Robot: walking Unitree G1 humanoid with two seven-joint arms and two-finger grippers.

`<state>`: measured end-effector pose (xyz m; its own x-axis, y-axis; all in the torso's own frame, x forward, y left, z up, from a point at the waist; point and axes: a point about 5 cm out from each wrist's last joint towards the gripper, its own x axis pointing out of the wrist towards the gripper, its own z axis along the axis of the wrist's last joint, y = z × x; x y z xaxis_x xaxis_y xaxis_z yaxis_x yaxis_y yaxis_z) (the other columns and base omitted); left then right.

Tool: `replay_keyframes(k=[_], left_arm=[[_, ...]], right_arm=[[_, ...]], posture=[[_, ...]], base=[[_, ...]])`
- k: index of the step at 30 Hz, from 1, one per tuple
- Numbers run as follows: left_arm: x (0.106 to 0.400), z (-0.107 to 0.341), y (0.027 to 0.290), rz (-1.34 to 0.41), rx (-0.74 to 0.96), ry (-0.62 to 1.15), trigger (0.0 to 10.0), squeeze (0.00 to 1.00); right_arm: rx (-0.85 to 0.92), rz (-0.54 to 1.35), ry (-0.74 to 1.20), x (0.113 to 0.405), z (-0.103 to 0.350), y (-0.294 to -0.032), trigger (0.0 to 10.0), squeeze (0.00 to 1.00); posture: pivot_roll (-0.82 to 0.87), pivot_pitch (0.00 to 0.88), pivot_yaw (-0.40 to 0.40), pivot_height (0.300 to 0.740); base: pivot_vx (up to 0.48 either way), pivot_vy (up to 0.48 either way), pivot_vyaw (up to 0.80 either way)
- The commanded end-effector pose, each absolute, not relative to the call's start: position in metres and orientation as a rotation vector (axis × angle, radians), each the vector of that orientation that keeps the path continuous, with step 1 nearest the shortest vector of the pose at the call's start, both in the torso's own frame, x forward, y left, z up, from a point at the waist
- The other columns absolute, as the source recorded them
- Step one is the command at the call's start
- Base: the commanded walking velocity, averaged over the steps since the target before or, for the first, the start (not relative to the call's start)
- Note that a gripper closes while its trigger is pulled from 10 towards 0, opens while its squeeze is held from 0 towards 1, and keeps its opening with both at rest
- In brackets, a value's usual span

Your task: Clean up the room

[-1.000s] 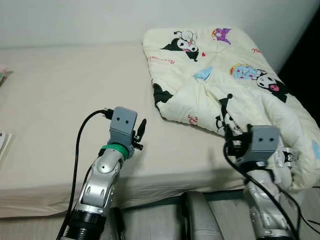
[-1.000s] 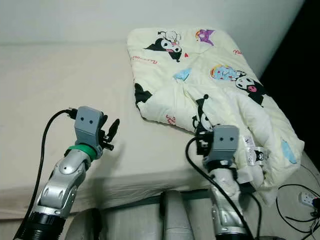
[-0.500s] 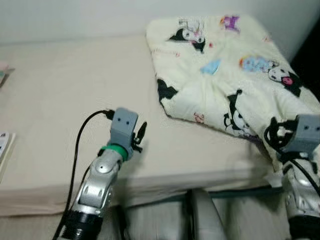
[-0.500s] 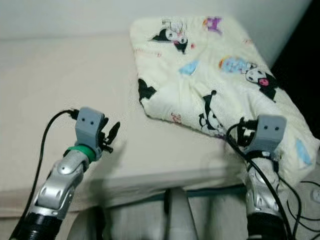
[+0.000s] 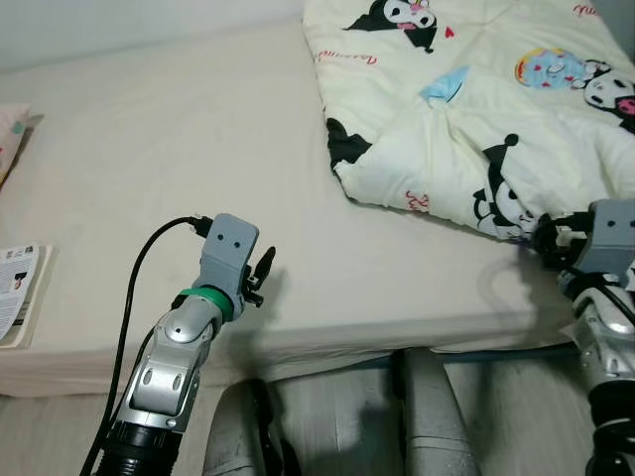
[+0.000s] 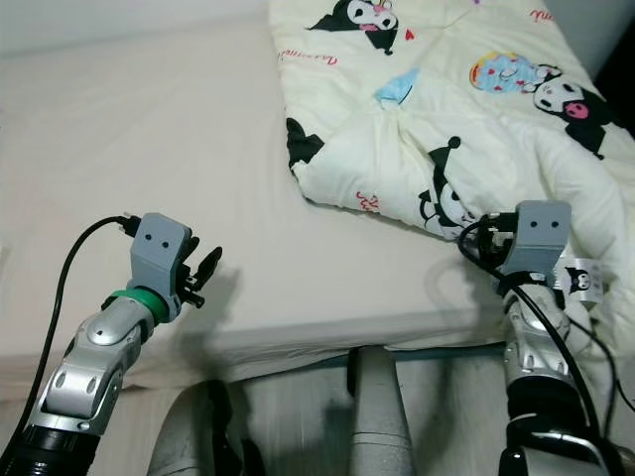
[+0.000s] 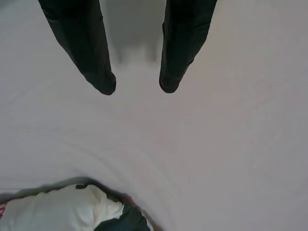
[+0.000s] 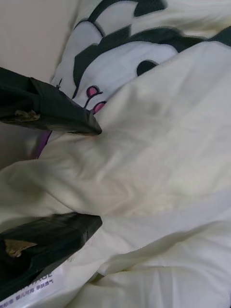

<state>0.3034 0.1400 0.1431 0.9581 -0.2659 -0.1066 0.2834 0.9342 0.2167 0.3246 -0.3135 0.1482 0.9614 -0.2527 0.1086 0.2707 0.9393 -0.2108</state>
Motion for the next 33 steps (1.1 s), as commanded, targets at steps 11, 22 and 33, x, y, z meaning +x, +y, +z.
replay_keyframes(k=[11, 22, 33], left_arm=[[0.299, 0.141, 0.144, -0.280, 0.243, 0.111, 10.0, 0.00], [0.300, 0.140, 0.138, -0.284, 0.228, 0.112, 10.0, 0.00], [0.300, 0.137, 0.127, -0.309, 0.210, 0.113, 10.0, 0.00]], right_arm=[[-0.266, -0.240, -0.093, 0.330, 0.149, -0.313, 0.0, 0.00], [-0.253, -0.142, -0.079, 0.324, 0.141, -0.308, 0.0, 0.00], [-0.102, 0.620, 0.035, 0.263, 0.113, -0.208, 0.0, 0.00]], posture=[[-0.08, 0.235, 0.231, 0.596], [-0.11, 0.229, 0.212, 0.596], [-0.16, 0.237, 0.183, 0.596]], base=[[0.000, 0.000, 0.00], [0.000, 0.000, 0.00], [0.000, 0.000, 0.00]])
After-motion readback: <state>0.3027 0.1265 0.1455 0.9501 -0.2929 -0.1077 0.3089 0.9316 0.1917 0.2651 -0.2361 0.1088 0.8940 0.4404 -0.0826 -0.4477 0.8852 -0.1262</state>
